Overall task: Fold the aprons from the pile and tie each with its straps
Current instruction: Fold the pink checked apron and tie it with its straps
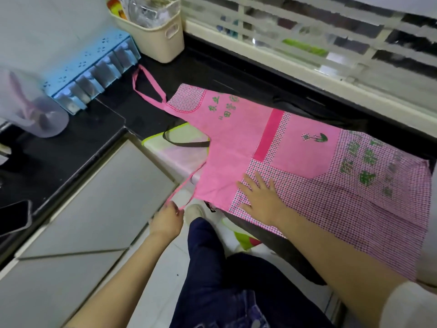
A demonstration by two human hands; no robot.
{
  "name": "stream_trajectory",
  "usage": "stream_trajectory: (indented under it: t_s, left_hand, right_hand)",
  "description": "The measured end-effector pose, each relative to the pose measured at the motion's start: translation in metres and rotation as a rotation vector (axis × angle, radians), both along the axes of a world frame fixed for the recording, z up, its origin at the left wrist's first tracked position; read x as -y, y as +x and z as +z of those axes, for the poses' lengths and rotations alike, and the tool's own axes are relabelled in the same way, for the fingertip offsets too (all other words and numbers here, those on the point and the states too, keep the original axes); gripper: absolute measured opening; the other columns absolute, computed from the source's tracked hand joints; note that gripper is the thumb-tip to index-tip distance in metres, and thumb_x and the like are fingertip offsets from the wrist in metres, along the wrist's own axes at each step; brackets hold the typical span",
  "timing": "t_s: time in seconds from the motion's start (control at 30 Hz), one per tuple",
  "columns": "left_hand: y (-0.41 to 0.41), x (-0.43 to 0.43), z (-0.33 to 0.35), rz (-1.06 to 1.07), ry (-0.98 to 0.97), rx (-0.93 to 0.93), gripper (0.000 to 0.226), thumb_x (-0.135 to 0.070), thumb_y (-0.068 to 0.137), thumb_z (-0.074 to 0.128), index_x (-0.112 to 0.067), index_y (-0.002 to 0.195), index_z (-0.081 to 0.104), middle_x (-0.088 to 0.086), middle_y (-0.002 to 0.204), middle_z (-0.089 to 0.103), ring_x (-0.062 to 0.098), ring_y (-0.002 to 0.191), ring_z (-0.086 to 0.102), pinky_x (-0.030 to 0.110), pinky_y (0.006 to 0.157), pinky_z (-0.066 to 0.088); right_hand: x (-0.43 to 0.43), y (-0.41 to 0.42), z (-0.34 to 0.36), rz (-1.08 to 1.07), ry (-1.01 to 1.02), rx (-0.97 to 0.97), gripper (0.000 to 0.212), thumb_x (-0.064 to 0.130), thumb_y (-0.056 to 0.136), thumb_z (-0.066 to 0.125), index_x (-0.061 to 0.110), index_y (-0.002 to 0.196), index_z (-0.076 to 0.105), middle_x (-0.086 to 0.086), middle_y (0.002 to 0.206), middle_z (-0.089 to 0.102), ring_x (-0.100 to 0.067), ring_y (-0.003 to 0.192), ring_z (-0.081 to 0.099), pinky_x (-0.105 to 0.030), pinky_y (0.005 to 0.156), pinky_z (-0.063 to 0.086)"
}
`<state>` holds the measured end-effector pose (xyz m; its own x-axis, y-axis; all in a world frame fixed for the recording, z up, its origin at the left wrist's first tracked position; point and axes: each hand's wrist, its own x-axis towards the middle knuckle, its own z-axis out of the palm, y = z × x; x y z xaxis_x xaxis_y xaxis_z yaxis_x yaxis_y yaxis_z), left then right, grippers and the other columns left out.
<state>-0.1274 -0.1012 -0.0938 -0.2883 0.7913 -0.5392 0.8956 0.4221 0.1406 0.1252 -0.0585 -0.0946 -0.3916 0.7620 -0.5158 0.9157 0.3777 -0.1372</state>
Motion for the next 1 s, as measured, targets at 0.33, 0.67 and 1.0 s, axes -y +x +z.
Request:
stream_trajectory:
  t_s: [0.33,0.67,1.0]
  left_hand:
    - [0.074,-0.010,0.003,-0.710,0.319,0.169,0.072,-0.014,0.081,0.059,-0.017,0.146,0.029,0.006,0.157,0.015,0.031,0.145,0.009,0.050,0.118,0.009]
    - [0.105,-0.022,-0.004,-0.844,0.248,-0.096,0.062,-0.011,0.094,0.042,-0.021,0.149,0.016,0.007,0.157,0.011,0.032,0.142,0.014,0.051,0.113,0.012]
    - [0.103,-0.047,0.012,-0.843,0.315,0.026,0.047,-0.001,0.091,0.041,-0.022,0.133,0.048,0.003,0.130,0.057,0.026,0.115,0.055,0.034,0.096,0.041]
  right_hand:
    - [0.060,0.011,0.003,-0.062,0.080,-0.038,0.072,0.041,0.097,0.043,0.016,0.151,0.004,-0.009,0.159,-0.006,-0.032,0.145,-0.007,-0.055,0.115,0.001]
    - [0.060,0.034,0.013,-0.280,0.077,-0.237,0.051,0.002,0.095,0.041,0.017,0.143,0.034,-0.002,0.150,0.033,-0.019,0.139,0.030,-0.031,0.113,0.025]
    - [0.068,0.069,0.031,-0.595,0.084,-0.246,0.033,0.011,0.098,0.042,0.016,0.129,0.051,-0.005,0.119,0.063,-0.021,0.107,0.060,-0.028,0.093,0.044]
